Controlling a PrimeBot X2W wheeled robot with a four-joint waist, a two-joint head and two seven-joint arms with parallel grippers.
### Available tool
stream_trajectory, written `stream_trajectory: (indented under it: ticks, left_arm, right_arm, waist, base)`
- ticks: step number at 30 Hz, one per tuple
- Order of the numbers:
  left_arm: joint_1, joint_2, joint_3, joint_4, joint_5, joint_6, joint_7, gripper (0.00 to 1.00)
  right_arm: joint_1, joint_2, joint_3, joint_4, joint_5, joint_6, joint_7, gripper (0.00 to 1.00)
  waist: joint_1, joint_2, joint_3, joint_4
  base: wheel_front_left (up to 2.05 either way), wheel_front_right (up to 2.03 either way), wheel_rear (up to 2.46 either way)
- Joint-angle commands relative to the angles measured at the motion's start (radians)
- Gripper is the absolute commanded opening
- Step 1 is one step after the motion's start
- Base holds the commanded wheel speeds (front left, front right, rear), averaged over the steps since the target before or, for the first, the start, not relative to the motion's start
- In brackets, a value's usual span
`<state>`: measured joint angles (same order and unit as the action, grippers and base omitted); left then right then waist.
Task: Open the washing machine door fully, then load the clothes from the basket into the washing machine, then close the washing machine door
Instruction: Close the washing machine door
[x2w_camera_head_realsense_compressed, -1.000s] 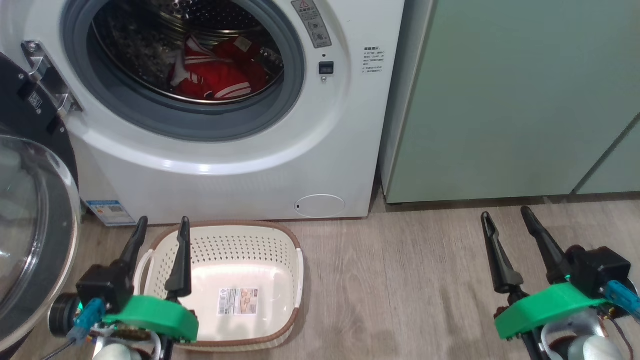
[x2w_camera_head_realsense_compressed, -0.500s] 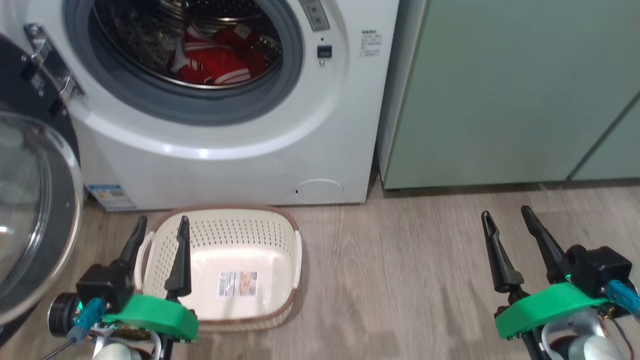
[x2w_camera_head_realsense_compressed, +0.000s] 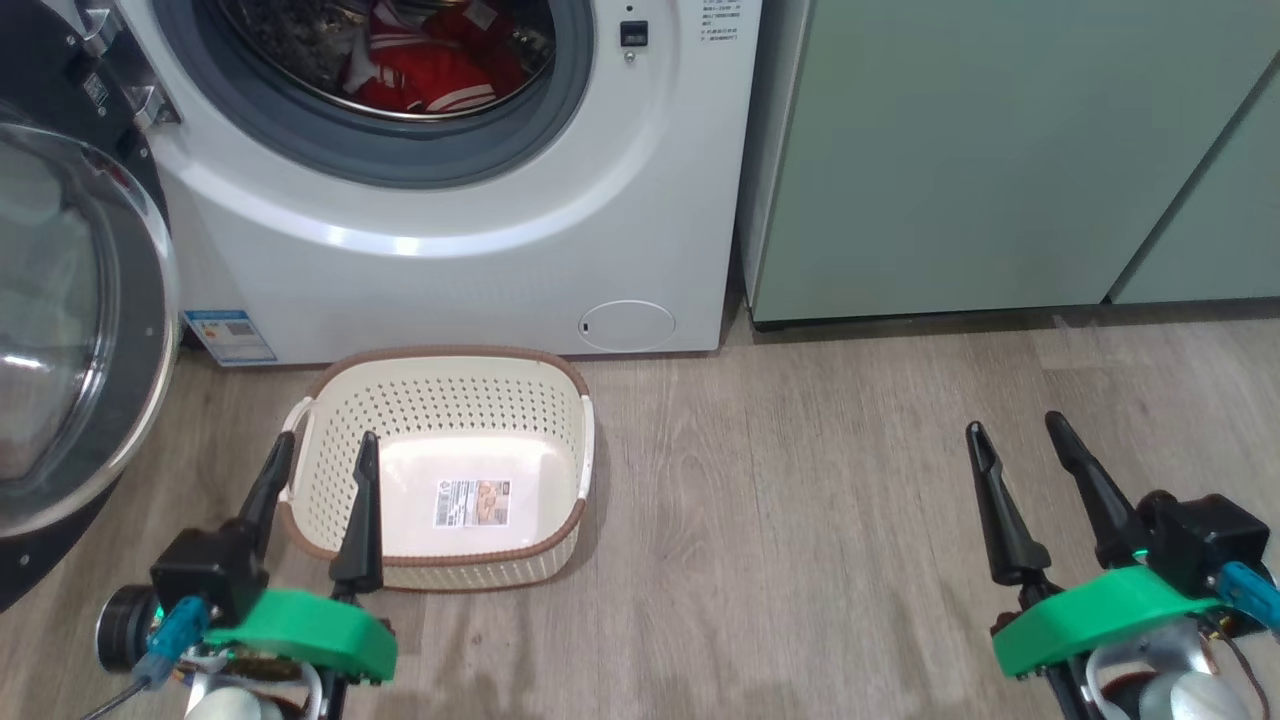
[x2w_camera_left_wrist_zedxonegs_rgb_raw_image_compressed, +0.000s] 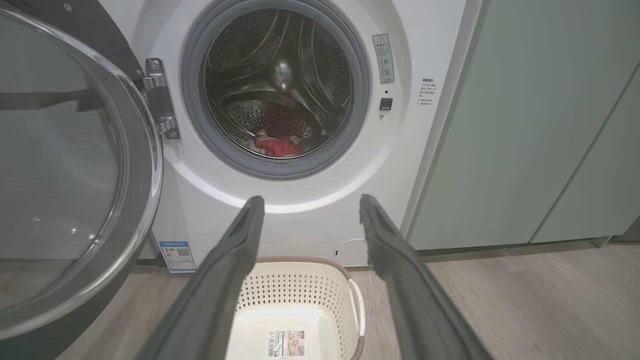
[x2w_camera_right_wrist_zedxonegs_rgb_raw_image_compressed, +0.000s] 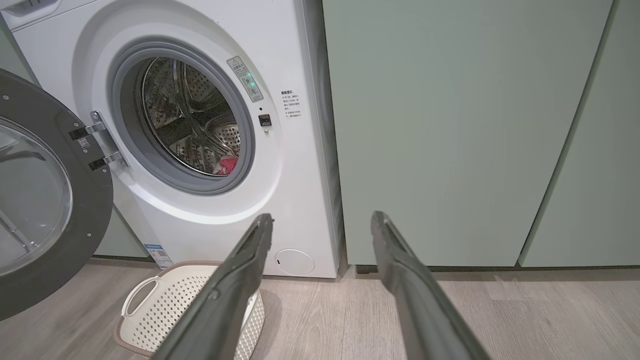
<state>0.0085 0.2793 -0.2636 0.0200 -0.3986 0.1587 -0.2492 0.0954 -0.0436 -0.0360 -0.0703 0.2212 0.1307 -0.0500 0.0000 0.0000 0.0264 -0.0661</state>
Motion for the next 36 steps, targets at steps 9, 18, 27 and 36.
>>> stream_trajectory:
  ticks: [9,18,27,36]
  left_arm:
    - [-0.037,0.017,0.041,-0.035,0.002,0.005,-0.012,1.0]
    - [-0.04,0.019,0.044,-0.031,0.002,0.008,-0.012,1.0]
    - [-0.054,-0.002,0.056,-0.023,0.007,0.024,-0.012,1.0]
    - [-0.042,-0.023,0.081,-0.025,0.02,0.05,-0.012,1.0]
  right_arm:
    - [-0.033,-0.007,0.016,-0.028,0.01,0.0,-0.016,1.0]
    - [-0.034,-0.007,0.014,-0.026,0.01,0.0,-0.019,1.0]
    - [-0.027,-0.007,0.007,-0.037,0.009,0.0,-0.023,1.0]
    - [-0.028,-0.007,0.022,-0.071,0.009,0.0,-0.017,1.0]
  waist:
    - [0.0,0.0,0.003,0.001]
    - [0.0,0.0,0.005,0.006]
    - [0.0,0.0,-0.001,0.08]
    - [0.0,0.0,-0.01,0.26]
  base:
    - [0.0,0.0,0.0]
    - [0.0,0.0,0.0]
    - [0.0,0.0,0.0]
    - [0.0,0.0,0.0]
